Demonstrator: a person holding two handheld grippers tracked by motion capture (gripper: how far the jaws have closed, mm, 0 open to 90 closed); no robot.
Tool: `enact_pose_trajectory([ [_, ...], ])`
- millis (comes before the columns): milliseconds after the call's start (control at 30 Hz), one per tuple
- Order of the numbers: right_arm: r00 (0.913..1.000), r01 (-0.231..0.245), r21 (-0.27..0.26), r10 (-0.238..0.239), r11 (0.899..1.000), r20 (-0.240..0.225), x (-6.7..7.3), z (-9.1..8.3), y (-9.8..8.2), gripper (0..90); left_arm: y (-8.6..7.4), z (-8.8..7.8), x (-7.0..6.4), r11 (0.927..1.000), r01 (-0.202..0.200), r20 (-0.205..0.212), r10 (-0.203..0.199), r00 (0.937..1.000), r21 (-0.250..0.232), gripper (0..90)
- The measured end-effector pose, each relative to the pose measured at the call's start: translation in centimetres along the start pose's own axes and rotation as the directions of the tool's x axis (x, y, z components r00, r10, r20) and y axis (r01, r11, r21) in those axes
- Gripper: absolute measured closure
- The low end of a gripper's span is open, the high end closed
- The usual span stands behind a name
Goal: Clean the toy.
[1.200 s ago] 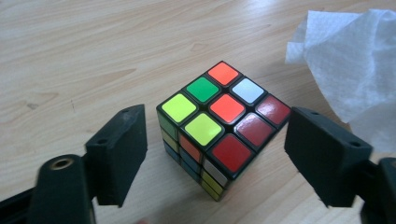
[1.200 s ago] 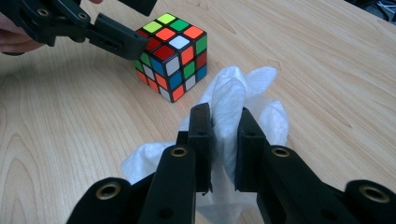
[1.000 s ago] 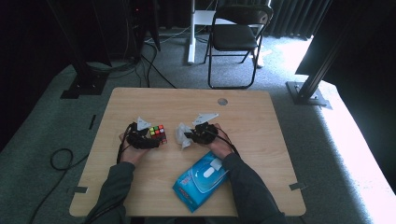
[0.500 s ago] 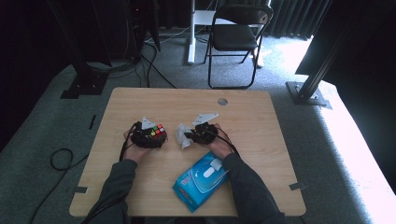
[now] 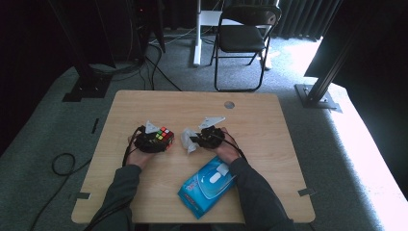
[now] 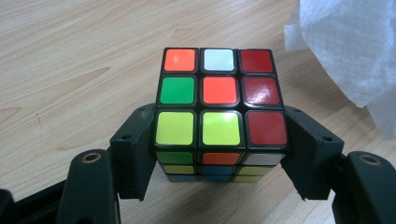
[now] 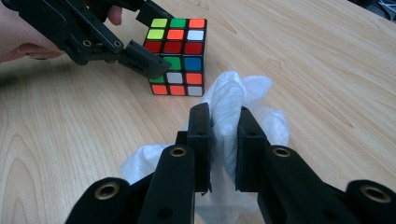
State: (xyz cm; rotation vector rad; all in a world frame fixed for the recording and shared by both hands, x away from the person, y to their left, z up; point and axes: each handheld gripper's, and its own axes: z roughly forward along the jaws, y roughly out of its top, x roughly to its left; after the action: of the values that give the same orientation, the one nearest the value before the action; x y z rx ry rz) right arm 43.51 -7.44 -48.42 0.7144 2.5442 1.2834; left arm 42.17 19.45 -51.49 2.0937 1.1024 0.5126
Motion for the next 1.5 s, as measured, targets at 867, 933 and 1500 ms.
enact_pose_trajectory([
  [867, 0.9924, -0.115, -0.116, 0.109, 0.987, -0.058, -1.0, -1.0, 0.7, 84.0, 1.4, -1.9, -3.6, 0.9943, -0.075, 0.099, 0.082, 0.9917, -0.076, 34.4],
  [933, 0.9902, -0.129, -0.123, 0.121, 0.984, -0.07, -1.0, -1.0, 0.8, 84.2, 1.5, -1.9, -3.7, 0.9935, -0.08, 0.104, 0.088, 0.9907, -0.081, 34.4],
  [1500, 0.9761, -0.181, -0.139, 0.16, 0.974, -0.147, -1.3, -0.8, 1.0, 84.8, 2.4, -2.2, -5.0, 0.9876, -0.119, 0.119, 0.131, 0.9842, -0.103, 34.4],
])
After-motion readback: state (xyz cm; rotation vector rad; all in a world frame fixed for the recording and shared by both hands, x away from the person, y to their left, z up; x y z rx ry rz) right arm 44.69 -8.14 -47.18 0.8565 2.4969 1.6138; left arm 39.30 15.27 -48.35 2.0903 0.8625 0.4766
